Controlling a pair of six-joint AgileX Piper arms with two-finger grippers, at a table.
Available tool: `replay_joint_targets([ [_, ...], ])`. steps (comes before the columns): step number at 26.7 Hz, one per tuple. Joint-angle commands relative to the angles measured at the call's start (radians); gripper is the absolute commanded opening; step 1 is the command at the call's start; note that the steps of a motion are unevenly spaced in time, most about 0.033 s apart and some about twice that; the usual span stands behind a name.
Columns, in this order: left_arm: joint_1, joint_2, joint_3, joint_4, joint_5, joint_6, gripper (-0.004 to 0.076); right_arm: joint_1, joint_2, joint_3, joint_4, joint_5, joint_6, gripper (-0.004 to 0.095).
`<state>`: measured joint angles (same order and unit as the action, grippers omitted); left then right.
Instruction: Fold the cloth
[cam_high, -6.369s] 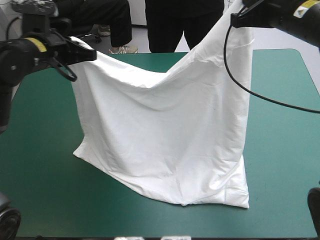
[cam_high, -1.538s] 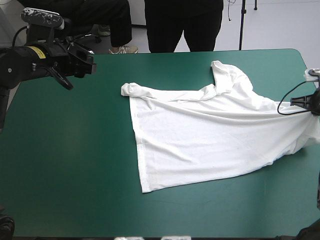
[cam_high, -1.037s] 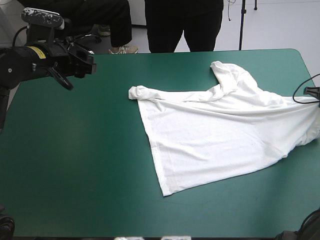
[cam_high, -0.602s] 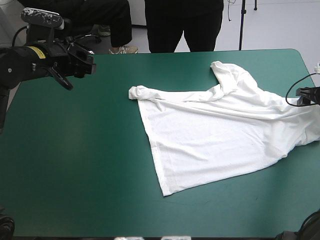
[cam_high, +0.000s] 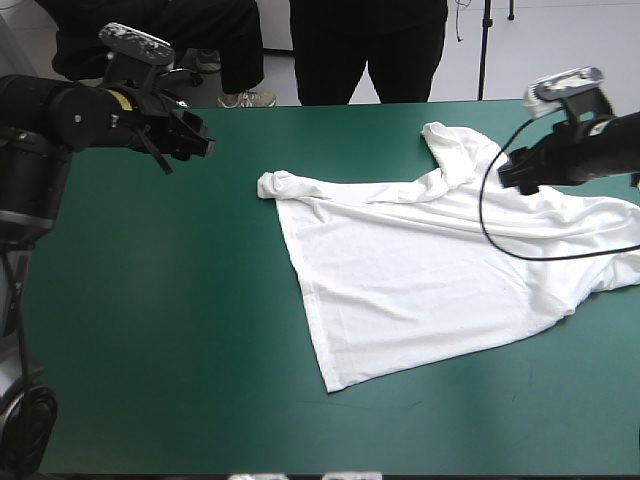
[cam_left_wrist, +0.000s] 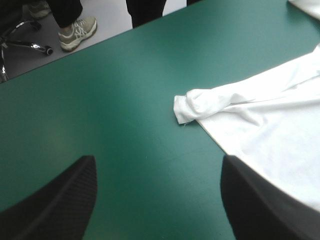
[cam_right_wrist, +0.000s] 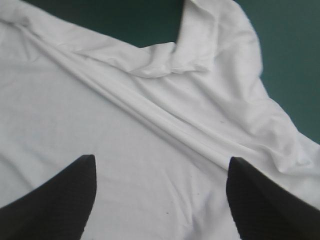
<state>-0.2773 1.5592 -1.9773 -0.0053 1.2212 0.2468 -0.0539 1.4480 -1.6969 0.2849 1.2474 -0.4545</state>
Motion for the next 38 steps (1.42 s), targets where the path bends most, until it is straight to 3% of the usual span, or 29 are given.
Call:
replay_joint_targets([
  [1,-0.006,0.037,-0.021,-0.027,-0.064,0.051,0.0503,0.157,-0.048,-0.029,-0.095,0.001,0.037,0.0671],
  [3,-0.006,0.121,-0.021,-0.043,-0.075,0.086,0.0503,0.270,-0.048,-0.012,-0.124,0.001,0.060,0.0671],
  [5,-0.006,0.187,-0.021,-0.073,-0.097,0.105,0.0503,0.296,-0.057,0.022,-0.148,0.001,0.065,0.0671],
  [8,-0.006,0.288,-0.031,-0.097,-0.146,0.125,0.0503,0.296,-0.068,0.065,-0.224,0.001,0.068,0.0671],
  [18,-0.006,0.547,-0.123,-0.171,-0.199,0.152,0.0503,0.296,-0.069,0.070,-0.265,-0.023,0.057,0.0671],
  [27,-0.004,0.650,-0.165,-0.152,-0.269,0.144,0.0501,0.296,-0.069,0.070,-0.285,-0.046,0.074,0.0671],
  [34,-0.004,0.707,-0.168,-0.228,-0.270,0.155,0.0406,0.296,-0.067,0.075,-0.285,-0.053,0.057,0.0671],
  [38,-0.004,0.716,-0.168,-0.235,-0.268,0.155,0.0279,0.296,-0.067,0.081,-0.285,-0.051,0.023,0.0671],
])
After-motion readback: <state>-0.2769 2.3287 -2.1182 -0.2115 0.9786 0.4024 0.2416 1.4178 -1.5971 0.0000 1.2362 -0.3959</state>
